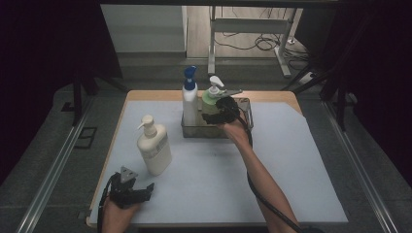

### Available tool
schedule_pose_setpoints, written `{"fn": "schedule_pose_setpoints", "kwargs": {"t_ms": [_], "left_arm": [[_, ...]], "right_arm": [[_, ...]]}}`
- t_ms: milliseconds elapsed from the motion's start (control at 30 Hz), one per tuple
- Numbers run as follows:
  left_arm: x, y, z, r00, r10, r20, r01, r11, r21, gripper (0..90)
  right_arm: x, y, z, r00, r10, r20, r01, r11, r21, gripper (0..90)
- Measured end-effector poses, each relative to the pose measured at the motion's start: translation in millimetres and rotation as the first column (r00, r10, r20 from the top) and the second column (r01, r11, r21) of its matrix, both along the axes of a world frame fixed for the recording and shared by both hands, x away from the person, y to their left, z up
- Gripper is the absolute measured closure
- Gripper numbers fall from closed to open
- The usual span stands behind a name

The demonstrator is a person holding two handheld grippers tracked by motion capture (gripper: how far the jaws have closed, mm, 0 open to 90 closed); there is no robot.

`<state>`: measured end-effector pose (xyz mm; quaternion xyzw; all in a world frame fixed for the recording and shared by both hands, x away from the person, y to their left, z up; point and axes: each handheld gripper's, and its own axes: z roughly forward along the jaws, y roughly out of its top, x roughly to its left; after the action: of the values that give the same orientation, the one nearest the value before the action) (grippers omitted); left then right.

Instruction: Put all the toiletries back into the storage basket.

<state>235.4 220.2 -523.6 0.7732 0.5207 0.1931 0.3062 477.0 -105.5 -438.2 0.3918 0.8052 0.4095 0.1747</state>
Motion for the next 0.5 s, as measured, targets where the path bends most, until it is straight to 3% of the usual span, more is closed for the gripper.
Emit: {"fn": "schedule_pose_setpoints", "kwargs": {"t_ms": [500], "left_arm": [[0.0,0.0,0.0,1.0,0.0,0.0,0.0,1.0,0.0,12.0]], "right_arm": [[-3.0,-5.9,3.9,0.9995,0.029,0.007,-0.029,0.999,-0.018,8.9]]}}
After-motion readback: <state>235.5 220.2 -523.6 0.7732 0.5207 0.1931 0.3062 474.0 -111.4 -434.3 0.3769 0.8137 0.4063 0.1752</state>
